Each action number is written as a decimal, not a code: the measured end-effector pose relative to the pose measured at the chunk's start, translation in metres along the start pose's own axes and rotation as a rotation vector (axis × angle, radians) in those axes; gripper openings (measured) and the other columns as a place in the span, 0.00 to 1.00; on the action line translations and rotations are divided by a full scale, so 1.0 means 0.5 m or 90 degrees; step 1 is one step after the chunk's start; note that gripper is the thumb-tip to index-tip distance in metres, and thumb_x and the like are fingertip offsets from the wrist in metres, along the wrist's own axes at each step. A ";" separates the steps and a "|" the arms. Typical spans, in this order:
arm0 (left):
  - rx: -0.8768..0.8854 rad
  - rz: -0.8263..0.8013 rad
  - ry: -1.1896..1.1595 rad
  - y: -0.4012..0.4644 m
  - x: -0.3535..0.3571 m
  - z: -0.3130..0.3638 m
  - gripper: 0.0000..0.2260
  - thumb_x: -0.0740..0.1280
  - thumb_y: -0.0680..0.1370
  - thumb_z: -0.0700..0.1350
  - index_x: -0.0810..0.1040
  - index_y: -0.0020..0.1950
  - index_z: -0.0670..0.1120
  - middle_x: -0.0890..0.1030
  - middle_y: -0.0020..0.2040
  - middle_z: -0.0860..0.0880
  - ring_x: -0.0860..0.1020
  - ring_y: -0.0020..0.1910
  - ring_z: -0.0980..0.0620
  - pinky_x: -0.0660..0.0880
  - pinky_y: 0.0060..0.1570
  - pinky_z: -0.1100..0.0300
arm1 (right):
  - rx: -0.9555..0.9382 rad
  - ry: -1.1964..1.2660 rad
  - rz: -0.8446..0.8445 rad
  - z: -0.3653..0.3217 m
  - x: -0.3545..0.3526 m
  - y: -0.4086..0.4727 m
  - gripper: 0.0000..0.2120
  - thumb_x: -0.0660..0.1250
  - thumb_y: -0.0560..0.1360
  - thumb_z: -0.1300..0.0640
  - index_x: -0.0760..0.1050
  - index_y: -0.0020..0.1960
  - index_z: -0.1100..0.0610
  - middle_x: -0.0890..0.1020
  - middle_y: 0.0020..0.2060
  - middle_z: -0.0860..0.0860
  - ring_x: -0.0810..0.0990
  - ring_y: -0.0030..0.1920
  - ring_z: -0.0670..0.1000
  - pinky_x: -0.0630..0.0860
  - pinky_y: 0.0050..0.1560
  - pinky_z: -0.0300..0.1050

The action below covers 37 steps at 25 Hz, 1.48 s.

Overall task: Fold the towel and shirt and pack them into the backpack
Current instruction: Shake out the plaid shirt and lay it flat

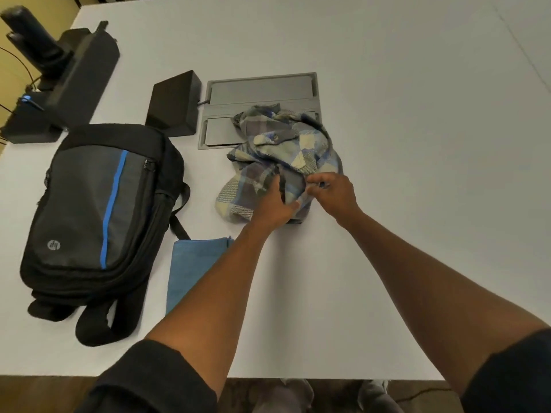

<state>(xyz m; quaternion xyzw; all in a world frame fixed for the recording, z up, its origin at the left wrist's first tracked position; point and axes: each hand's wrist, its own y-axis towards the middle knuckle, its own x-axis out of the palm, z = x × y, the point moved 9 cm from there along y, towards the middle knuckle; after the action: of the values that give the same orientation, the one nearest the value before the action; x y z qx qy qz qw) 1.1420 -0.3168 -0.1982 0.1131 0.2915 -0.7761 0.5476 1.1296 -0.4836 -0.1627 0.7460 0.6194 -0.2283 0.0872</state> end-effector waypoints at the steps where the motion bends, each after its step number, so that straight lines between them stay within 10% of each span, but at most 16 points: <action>1: -0.012 -0.007 -0.005 -0.015 0.032 0.007 0.44 0.68 0.67 0.67 0.56 0.77 0.54 0.71 0.72 0.49 0.72 0.69 0.47 0.73 0.66 0.45 | -0.002 -0.003 0.012 0.017 -0.026 -0.010 0.10 0.72 0.73 0.58 0.84 0.53 0.56 0.83 0.46 0.46 0.79 0.43 0.40 0.69 0.41 0.20; 6: -0.054 -0.038 0.061 -0.066 0.220 0.062 0.38 0.69 0.73 0.62 0.56 0.77 0.52 0.75 0.68 0.48 0.75 0.65 0.45 0.75 0.62 0.46 | -0.018 -0.010 0.053 0.106 -0.181 -0.063 0.04 0.72 0.74 0.57 0.85 0.44 0.55 0.85 0.39 0.46 0.79 0.38 0.32 0.69 0.40 0.24; 15: -0.089 -0.104 0.040 -0.116 0.544 0.218 0.32 0.71 0.74 0.55 0.61 0.73 0.51 0.79 0.63 0.50 0.78 0.61 0.47 0.75 0.61 0.46 | 0.056 0.014 0.089 0.303 -0.486 -0.121 0.05 0.69 0.75 0.57 0.81 0.43 0.59 0.84 0.38 0.50 0.80 0.38 0.47 0.74 0.40 0.37; 21: -0.067 -0.313 0.068 -0.141 0.721 0.345 0.28 0.71 0.75 0.50 0.65 0.72 0.44 0.77 0.66 0.45 0.77 0.63 0.46 0.75 0.63 0.47 | 0.071 0.003 0.179 0.399 -0.688 -0.159 0.05 0.67 0.74 0.59 0.78 0.41 0.59 0.82 0.36 0.52 0.78 0.37 0.48 0.73 0.38 0.39; 25: -0.105 -0.451 -0.024 -0.097 0.688 0.442 0.09 0.66 0.81 0.45 0.79 0.56 0.40 0.84 0.48 0.42 0.83 0.42 0.49 0.81 0.42 0.58 | 0.075 0.002 0.247 0.435 -0.782 -0.168 0.07 0.64 0.77 0.61 0.76 0.42 0.61 0.80 0.36 0.53 0.75 0.35 0.44 0.69 0.34 0.29; 29: 0.061 -0.022 0.075 0.043 0.526 0.518 0.09 0.66 0.79 0.46 0.79 0.58 0.46 0.83 0.49 0.49 0.81 0.44 0.51 0.77 0.44 0.56 | 0.091 -0.028 0.266 0.448 -0.808 -0.160 0.07 0.63 0.80 0.54 0.73 0.48 0.58 0.77 0.37 0.46 0.76 0.37 0.42 0.70 0.36 0.34; 33: 0.111 -0.077 0.393 0.115 0.556 0.504 0.30 0.69 0.76 0.51 0.64 0.75 0.46 0.75 0.69 0.46 0.68 0.69 0.42 0.67 0.65 0.45 | 0.046 -0.041 0.117 0.424 -0.749 -0.137 0.07 0.66 0.78 0.59 0.75 0.55 0.52 0.79 0.35 0.47 0.78 0.36 0.39 0.70 0.34 0.26; 37: 0.120 -0.017 0.400 0.128 0.526 0.496 0.10 0.68 0.77 0.48 0.80 0.57 0.51 0.82 0.55 0.47 0.75 0.60 0.44 0.71 0.60 0.46 | 0.060 -0.047 0.008 0.426 -0.719 -0.114 0.11 0.68 0.77 0.59 0.75 0.58 0.52 0.80 0.46 0.47 0.81 0.43 0.48 0.75 0.35 0.30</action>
<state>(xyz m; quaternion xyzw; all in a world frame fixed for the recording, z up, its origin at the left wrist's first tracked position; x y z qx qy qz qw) 1.1377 -0.6808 -0.1496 0.3937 0.3744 -0.7340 0.4076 0.9787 -0.8772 -0.1802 0.7444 0.5996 -0.2838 0.0764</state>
